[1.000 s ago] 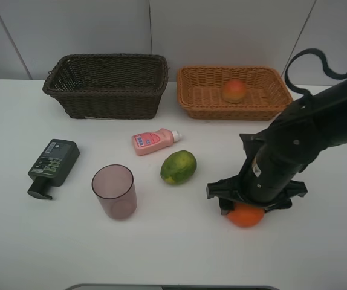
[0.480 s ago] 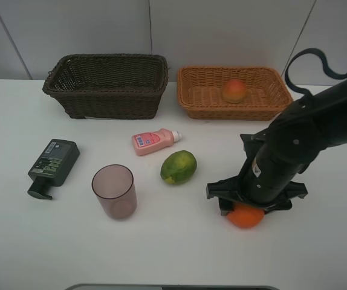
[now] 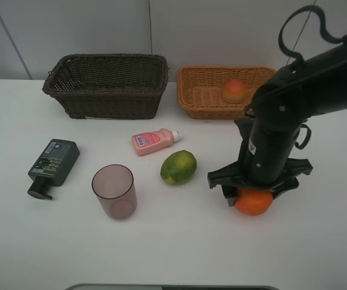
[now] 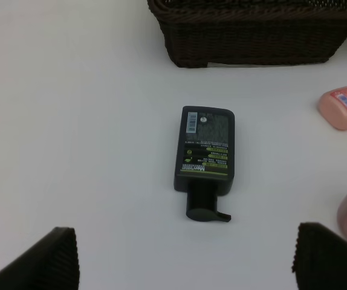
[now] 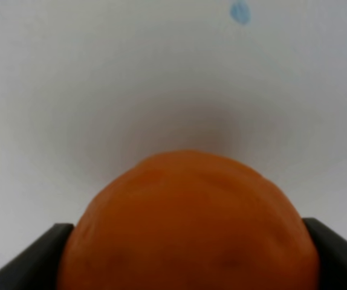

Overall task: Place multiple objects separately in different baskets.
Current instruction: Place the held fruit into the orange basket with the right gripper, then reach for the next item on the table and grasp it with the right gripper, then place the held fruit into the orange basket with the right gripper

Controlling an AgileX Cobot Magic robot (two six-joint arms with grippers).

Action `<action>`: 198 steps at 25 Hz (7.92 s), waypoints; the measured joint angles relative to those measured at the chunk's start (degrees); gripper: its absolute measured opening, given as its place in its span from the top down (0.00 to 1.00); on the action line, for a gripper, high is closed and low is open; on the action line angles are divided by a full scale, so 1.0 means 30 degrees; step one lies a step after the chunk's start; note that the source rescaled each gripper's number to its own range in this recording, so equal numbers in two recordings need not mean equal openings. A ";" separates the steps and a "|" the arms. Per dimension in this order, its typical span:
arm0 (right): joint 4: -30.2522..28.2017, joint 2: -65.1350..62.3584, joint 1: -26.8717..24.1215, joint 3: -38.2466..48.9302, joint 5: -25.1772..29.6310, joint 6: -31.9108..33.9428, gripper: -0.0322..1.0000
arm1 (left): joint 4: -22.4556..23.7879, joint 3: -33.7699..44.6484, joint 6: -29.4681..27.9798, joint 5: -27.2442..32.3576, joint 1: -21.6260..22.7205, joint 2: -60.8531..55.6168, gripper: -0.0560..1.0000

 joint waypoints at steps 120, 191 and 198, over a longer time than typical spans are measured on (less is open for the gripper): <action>0.2369 0.6912 0.1134 -0.9822 -0.0421 0.6068 0.00 | 0.0006 0.0000 0.0000 0.0000 0.0000 0.0000 0.08; 0.2845 0.5034 -0.2845 -1.3857 0.4495 -0.8434 0.73 | 0.0006 0.0000 0.0000 0.0000 0.0000 0.0000 0.08; 0.2675 0.6819 -0.4197 -1.8230 0.4891 -0.8449 0.73 | 0.0006 0.0000 0.0000 0.0000 0.0000 0.0000 0.08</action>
